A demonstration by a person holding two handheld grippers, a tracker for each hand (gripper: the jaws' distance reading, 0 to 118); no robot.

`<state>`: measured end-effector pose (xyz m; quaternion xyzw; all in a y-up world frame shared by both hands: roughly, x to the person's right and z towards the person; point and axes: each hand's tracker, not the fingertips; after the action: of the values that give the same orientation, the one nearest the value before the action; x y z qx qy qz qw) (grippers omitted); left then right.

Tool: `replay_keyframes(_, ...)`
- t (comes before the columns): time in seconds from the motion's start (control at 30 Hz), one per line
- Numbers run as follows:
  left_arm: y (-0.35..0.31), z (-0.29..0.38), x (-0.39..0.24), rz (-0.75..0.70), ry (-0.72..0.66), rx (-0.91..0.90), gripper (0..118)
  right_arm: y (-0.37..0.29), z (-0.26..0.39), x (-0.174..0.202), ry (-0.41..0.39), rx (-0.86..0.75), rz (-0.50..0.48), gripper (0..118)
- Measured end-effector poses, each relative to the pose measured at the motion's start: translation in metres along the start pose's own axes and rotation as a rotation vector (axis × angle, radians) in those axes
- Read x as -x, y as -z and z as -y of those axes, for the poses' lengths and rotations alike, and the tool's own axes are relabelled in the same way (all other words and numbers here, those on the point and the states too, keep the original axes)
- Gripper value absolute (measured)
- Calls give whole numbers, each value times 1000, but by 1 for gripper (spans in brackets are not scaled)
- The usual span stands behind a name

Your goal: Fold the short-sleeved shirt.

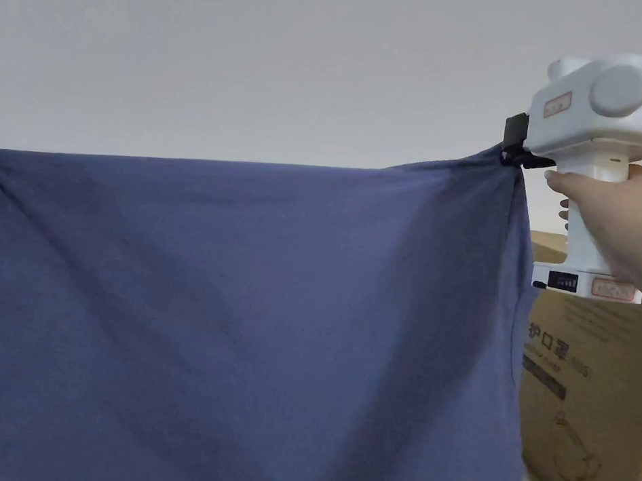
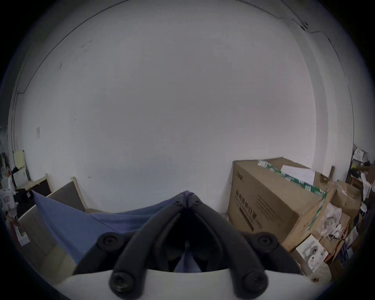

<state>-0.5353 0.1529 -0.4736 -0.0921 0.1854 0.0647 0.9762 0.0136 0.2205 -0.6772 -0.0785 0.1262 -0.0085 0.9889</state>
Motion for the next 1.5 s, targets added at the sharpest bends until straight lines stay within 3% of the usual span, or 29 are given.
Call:
replay_keyframes(0.27,43,54,-4,-40,44,87,1,40,62,6,-22,44,6,2)
replay_keyframes(0.37,54,111,-4,-12,58,199,1,53,136,-2,3,169,-1,2)
replay_keyframes(0.53,52,244,11,60,71,496,1,44,306,-19,-2,514,-44,2)
replay_keyframes(0.67,22,359,35,58,71,789,1,-10,438,-30,-63,776,-60,2)
replay_keyframes(0.8,-40,437,54,87,133,934,1,-74,525,-56,-32,967,-67,2)
replay_keyframes(0.93,-106,462,68,124,172,974,1,-144,550,-70,-47,1034,-108,2)
replay_keyframes(1.2,-198,472,82,162,151,986,1,-226,554,-94,26,1057,-124,2)
replay_keyframes(1.5,-230,458,72,184,215,936,1,-276,558,-89,-67,1114,-131,2)
